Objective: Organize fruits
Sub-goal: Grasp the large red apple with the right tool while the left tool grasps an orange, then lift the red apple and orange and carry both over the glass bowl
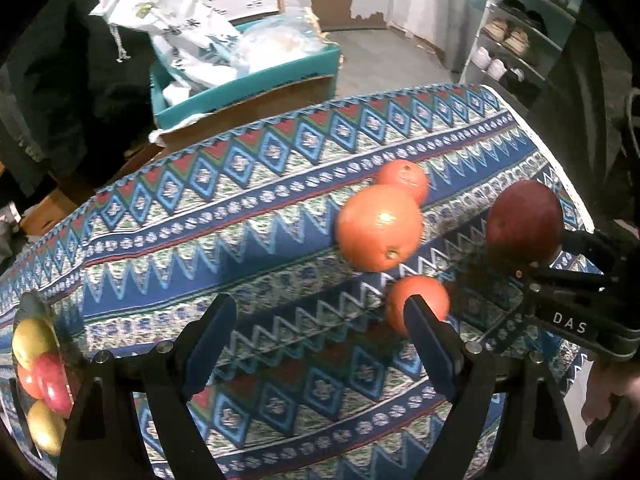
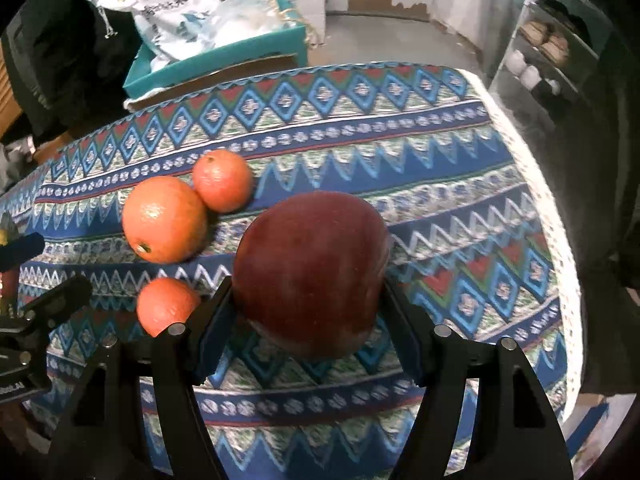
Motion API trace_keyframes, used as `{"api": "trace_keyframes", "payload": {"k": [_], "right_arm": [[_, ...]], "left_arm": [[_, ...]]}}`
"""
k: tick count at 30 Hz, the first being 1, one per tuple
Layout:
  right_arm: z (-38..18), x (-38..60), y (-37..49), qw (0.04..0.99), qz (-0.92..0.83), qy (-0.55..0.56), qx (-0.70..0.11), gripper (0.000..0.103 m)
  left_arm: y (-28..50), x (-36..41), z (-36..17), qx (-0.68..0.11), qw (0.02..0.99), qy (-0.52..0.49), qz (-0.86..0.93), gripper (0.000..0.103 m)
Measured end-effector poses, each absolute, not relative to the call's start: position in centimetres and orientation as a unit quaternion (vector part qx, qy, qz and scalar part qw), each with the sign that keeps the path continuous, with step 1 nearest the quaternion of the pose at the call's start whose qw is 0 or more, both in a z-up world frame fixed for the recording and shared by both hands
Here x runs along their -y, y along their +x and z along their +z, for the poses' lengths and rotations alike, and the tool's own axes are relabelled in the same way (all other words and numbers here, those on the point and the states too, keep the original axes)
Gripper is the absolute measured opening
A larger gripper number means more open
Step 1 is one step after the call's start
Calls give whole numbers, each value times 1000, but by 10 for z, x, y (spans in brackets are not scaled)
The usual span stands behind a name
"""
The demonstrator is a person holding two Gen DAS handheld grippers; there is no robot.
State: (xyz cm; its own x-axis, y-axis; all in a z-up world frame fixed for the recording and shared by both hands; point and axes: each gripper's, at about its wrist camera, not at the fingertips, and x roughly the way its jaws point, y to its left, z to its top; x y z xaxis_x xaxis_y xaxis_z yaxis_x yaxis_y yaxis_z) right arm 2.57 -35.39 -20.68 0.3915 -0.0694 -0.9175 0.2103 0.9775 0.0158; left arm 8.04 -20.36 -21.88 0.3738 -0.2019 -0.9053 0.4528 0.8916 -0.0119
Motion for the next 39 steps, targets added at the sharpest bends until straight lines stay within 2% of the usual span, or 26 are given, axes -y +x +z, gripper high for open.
{"api": "trace_keyframes", "payload": {"k": [20,23,28,39], "right_arm": [[-207,384,7,830,-108,80,-540,71],[-209,385,6,829,-108,80,-543,71],[-209,382,4,829,-106,75,-543,71],[-200,369,6,838,-96,57,-534,71]], "left_arm": [[64,264,-257,-536,792,164,-240,86],[63,269,-262,-538,788,177,-242,74],[63,270,-268,-546,781,172,-251,45],[61,249,-247,-531,794,152,-254,43]]}}
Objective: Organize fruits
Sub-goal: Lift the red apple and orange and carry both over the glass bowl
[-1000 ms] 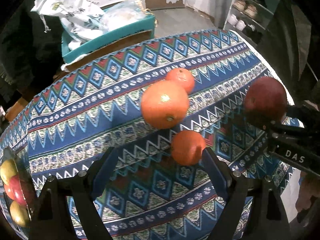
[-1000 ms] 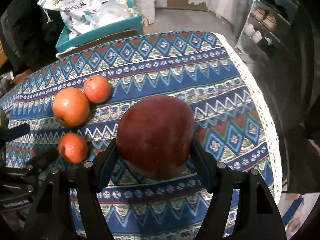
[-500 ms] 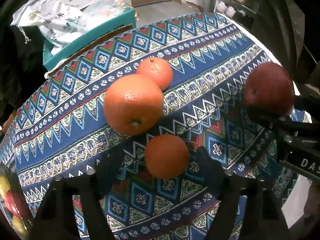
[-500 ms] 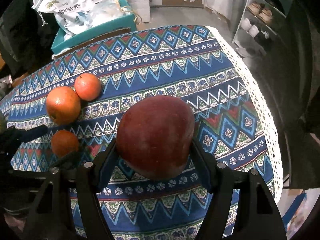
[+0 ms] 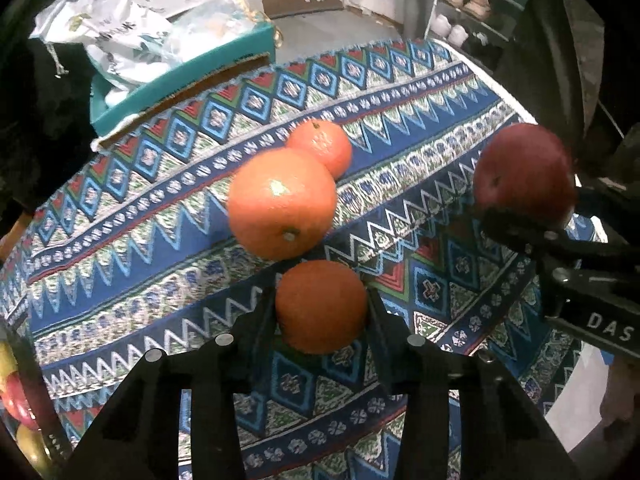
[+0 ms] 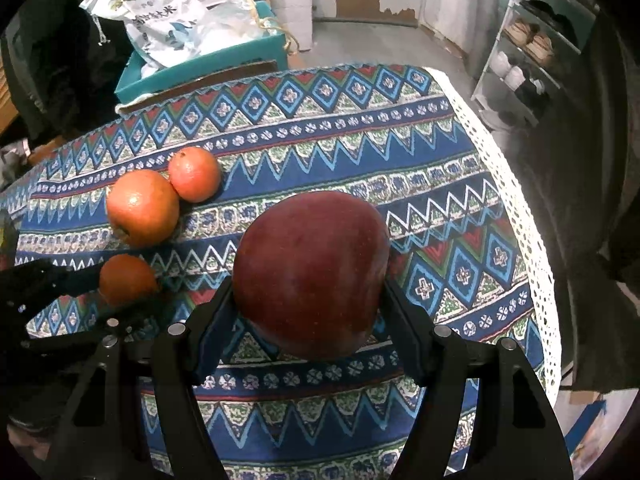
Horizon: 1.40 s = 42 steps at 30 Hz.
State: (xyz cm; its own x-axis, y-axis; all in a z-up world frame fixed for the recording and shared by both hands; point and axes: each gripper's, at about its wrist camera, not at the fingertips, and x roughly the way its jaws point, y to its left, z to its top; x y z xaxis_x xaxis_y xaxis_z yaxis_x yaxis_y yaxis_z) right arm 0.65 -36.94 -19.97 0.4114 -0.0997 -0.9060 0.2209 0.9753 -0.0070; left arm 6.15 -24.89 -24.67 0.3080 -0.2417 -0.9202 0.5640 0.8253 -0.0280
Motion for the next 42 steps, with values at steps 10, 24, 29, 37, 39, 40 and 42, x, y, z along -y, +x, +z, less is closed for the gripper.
{"api": "trace_keyframes", "payload": {"k": [10,24,29,37,39,40,42], "right_arm": [[-173,351,7,855,-88,35,-509,71],[-133,309,8,879,-58,4,-474,71],[-121,293,8,885,-45,-5,-463,71],[-101,268,7,895,-25,-17,-445,71],[-97,263,7,897,-21,-19,-440,71],[-95,261,6,898,-19,-19,-438,71],[-91,257,5,900,-15,-20,-435,71]], "left_arm": [[61,222,-206,-499,823,134,-235,43],[57,191,-163,-464,851,121,-217,43],[54,173,-152,-456,858,114,-209,43],[47,144,-130,-444,868,99,-197,43],[44,139,-125,-438,872,101,-193,43],[42,137,-123,-435,874,103,-192,43],[40,133,-119,-430,876,104,-190,43]]}}
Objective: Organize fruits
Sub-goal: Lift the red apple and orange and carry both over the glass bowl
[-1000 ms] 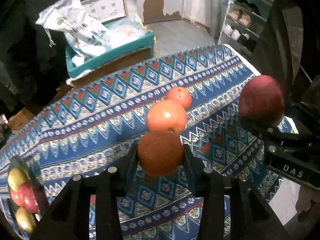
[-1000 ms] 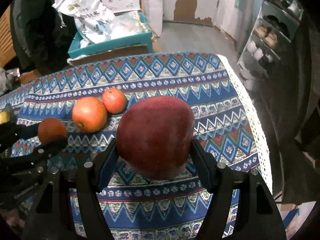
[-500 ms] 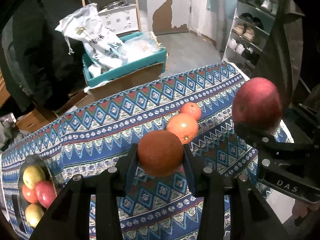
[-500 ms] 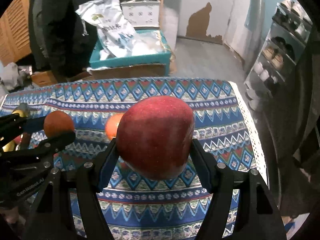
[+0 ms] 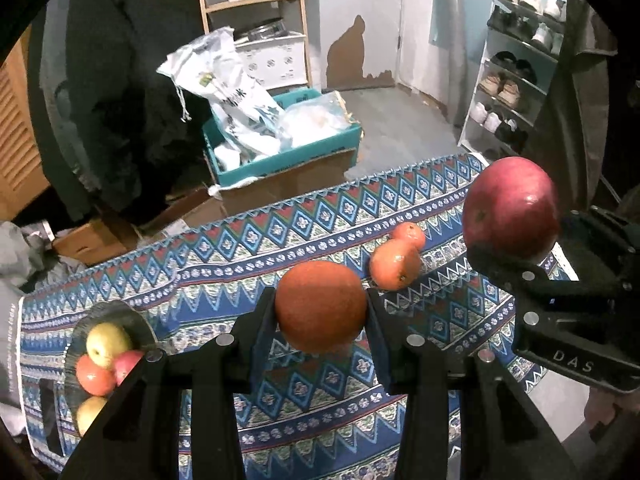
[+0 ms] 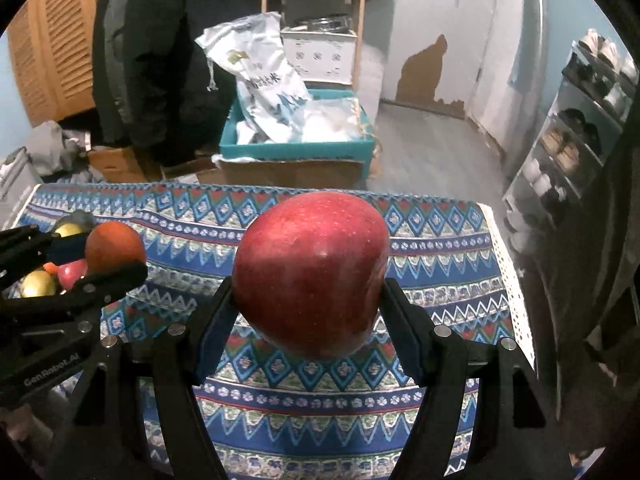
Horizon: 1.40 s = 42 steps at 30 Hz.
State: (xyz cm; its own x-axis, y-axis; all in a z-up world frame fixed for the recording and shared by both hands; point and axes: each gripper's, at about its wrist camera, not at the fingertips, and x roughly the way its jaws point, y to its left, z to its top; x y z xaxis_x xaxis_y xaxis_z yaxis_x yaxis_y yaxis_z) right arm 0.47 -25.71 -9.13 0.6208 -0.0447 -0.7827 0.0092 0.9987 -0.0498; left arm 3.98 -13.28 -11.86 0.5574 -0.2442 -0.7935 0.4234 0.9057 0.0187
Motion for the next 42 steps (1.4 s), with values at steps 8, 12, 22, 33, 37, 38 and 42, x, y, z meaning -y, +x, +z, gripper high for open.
{"api": "trace_keyframes", "payload": {"k": [8,12,22,33,37,38,42], "right_arm": [[-78,242,0,906,-2,-24,-423,71],[-72,233,0,908,6,-28,-417,71],[-62,201,4,910,30,-37,-411,71],[-58,154,18,908,70,-46,-410,71],[-60,135,25,905,85,-48,-414,71],[-61,131,26,904,89,-49,-415,71],[-65,109,33,900,106,-54,-419,71]], "left_arm": [[34,113,-105,-425,881,93,-187,43],[32,101,-100,-422,884,86,-180,43],[34,64,-90,-420,893,62,-151,43],[43,-1,-87,-423,900,30,-100,43],[44,-27,-93,-429,900,21,-76,43],[43,-32,-94,-429,900,20,-71,43],[44,-60,-103,-438,897,8,-52,43]]}}
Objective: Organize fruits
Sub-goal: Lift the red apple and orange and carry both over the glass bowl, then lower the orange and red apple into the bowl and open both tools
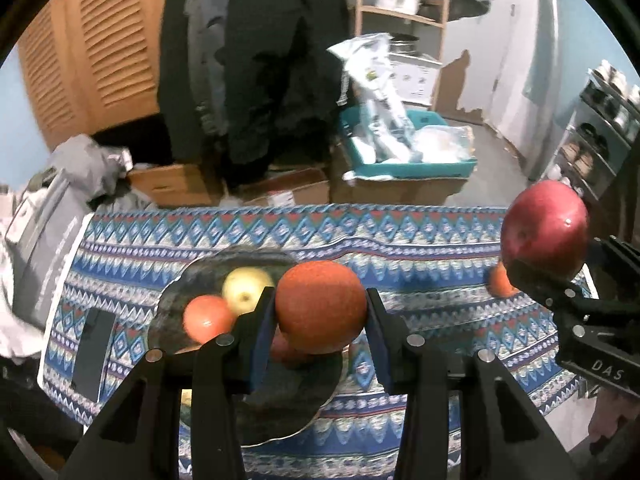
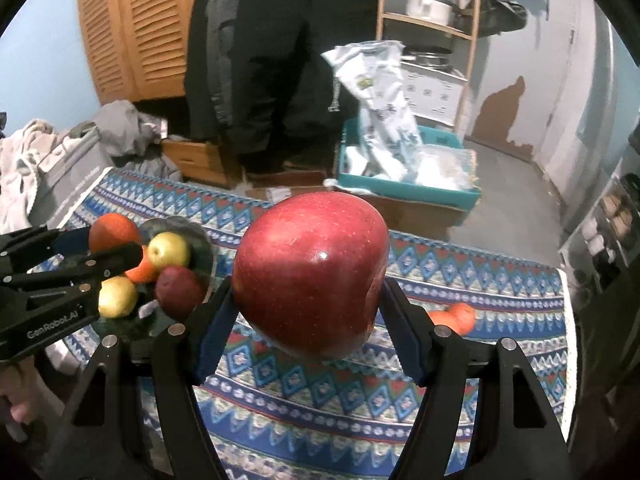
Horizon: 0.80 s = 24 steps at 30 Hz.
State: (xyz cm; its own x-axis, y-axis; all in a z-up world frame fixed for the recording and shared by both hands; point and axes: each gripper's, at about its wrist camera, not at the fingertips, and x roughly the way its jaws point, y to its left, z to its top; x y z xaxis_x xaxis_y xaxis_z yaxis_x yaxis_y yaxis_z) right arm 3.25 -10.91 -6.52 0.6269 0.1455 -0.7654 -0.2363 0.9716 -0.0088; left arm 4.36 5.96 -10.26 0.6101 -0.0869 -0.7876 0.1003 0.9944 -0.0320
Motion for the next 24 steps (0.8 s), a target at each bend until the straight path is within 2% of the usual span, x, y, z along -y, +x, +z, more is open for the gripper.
{"api": "trace_keyframes", "payload": {"k": [11,24], "right_arm": [[-88,43,47,881,165,-70,-438,71],[-108,1,56,864,193,-84,-458,71]], "left_arm": [[54,-117,-140,-472,881,-22,-11,43],[63,-133,-176,-507,862,-23,-11,44]]}}
